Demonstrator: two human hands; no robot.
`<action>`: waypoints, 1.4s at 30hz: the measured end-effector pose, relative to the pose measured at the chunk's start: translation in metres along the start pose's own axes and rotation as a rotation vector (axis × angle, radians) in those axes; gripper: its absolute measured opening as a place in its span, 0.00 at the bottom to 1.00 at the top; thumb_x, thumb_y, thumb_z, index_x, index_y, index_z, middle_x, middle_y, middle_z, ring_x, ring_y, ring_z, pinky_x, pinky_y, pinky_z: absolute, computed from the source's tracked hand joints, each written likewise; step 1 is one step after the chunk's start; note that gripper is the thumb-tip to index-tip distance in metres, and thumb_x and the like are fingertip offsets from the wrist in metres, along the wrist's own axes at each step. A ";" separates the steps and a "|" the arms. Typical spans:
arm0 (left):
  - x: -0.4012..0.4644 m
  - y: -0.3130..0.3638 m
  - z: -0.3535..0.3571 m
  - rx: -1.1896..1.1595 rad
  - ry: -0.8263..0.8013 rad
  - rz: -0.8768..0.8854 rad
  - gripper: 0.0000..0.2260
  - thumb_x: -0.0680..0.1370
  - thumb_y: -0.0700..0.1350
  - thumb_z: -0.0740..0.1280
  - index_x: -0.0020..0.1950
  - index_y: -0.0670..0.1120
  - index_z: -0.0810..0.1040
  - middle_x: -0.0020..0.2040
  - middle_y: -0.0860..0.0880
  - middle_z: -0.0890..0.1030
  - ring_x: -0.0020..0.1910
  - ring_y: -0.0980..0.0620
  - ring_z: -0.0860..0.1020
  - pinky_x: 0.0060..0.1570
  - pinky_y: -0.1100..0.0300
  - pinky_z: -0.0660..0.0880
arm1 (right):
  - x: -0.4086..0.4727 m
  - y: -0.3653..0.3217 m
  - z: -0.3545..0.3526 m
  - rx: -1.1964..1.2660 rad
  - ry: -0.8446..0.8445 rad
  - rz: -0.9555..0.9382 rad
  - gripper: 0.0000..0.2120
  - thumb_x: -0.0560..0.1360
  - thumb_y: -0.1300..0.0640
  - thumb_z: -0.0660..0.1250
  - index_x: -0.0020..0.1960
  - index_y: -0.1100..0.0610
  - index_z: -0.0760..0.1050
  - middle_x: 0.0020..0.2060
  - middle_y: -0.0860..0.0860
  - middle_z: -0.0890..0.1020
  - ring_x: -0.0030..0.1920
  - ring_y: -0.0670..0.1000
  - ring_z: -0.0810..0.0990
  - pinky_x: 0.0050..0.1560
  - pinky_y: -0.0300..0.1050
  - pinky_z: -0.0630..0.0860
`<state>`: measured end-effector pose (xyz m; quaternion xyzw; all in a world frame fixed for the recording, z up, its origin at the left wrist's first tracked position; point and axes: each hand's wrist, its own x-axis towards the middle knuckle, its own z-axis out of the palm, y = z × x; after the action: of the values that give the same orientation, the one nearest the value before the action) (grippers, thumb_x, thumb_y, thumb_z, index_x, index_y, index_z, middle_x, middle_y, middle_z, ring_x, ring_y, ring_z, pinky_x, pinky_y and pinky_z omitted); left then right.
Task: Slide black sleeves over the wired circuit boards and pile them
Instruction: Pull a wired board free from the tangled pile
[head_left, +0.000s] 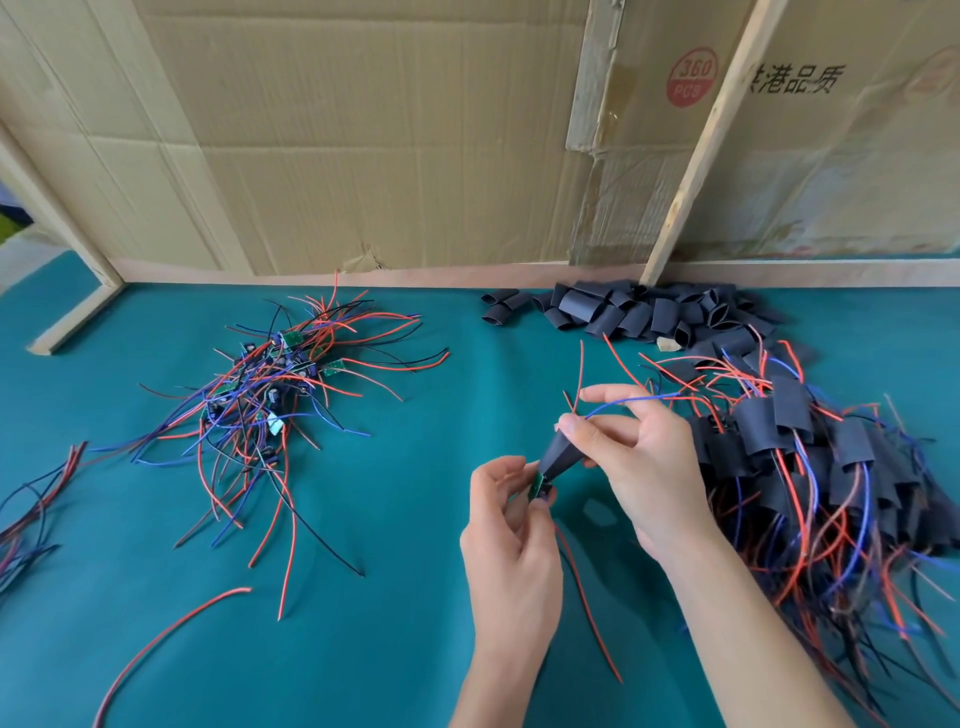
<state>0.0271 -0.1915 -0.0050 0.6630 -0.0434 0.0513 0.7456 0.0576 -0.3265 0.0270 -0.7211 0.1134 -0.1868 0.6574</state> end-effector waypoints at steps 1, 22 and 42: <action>0.000 0.000 0.000 -0.006 -0.003 -0.011 0.17 0.81 0.30 0.62 0.58 0.52 0.75 0.55 0.60 0.84 0.55 0.53 0.85 0.55 0.64 0.78 | 0.000 0.000 0.000 0.009 0.009 -0.003 0.12 0.73 0.55 0.78 0.54 0.50 0.79 0.38 0.53 0.88 0.40 0.50 0.85 0.45 0.45 0.79; 0.001 -0.002 -0.002 0.030 -0.020 -0.006 0.17 0.80 0.29 0.62 0.55 0.52 0.75 0.52 0.59 0.85 0.53 0.55 0.85 0.52 0.68 0.77 | -0.003 -0.001 0.005 -0.003 -0.132 0.073 0.11 0.76 0.59 0.76 0.56 0.54 0.78 0.39 0.55 0.88 0.40 0.50 0.81 0.44 0.41 0.77; 0.001 0.003 -0.001 -0.152 0.006 -0.040 0.02 0.79 0.43 0.72 0.48 0.48 0.84 0.44 0.45 0.87 0.43 0.48 0.86 0.46 0.59 0.82 | -0.003 -0.012 0.005 0.287 -0.089 0.384 0.03 0.80 0.58 0.71 0.50 0.57 0.79 0.44 0.60 0.88 0.39 0.51 0.85 0.39 0.41 0.75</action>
<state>0.0281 -0.1904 -0.0015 0.6050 -0.0317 0.0351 0.7948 0.0556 -0.3195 0.0379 -0.5932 0.1915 -0.0405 0.7809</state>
